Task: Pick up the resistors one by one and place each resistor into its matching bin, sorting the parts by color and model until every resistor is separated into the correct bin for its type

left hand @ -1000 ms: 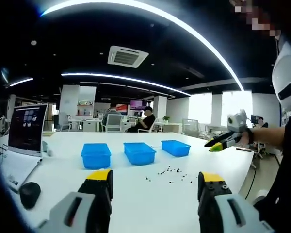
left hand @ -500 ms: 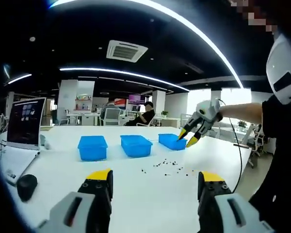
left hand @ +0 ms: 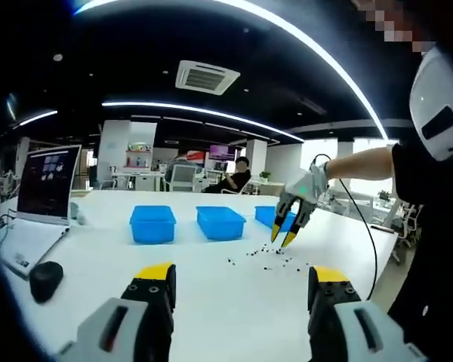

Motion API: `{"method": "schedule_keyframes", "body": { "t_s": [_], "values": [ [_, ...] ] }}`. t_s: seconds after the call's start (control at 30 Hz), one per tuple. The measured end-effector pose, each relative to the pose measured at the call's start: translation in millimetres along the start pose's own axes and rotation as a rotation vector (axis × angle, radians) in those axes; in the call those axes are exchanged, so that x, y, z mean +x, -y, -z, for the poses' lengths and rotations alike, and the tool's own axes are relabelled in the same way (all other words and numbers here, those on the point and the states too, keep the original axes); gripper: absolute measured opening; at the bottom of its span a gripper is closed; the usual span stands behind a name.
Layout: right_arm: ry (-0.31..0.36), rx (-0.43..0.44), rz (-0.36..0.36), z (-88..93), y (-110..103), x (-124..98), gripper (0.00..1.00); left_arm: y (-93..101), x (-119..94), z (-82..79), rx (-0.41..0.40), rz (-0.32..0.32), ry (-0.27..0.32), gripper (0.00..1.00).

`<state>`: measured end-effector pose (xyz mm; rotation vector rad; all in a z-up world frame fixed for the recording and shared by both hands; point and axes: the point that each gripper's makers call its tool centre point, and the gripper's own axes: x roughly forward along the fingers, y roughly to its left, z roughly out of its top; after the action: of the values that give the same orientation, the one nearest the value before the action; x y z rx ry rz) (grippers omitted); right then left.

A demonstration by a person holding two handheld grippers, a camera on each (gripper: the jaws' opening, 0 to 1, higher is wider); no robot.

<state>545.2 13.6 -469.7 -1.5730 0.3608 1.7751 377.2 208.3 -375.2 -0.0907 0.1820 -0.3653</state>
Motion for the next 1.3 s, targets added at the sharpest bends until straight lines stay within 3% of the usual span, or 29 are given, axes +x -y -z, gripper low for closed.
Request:
{"method": "schedule_keyframes", "body": {
  "t_s": [0.37, 0.87, 1.03, 1.13, 1.3],
  "values": [
    [-0.015, -0.010, -0.072, 3.8, -10, 10, 0.11, -5.7, 0, 1.5, -0.011, -0.018, 0.001, 0.72],
    [0.002, 0.029, -0.107, -2.4, -7, 10, 0.07, -10.8, -1, 1.5, -0.018, -0.027, 0.006, 0.72],
    [0.020, 0.060, -0.079, -5.1, -3, -1, 0.07, -11.1, -1, 0.2, -0.015, -0.025, 0.008, 0.72],
    [0.065, 0.130, -0.022, -9.4, 1, -13, 0.07, -10.8, 0, -3.7, -0.010, -0.021, 0.015, 0.72],
    [0.220, 0.323, 0.117, -23.2, 5, -40, 0.06, -10.2, 0, -11.5, 0.002, -0.017, 0.032, 0.72]
  ]
}}
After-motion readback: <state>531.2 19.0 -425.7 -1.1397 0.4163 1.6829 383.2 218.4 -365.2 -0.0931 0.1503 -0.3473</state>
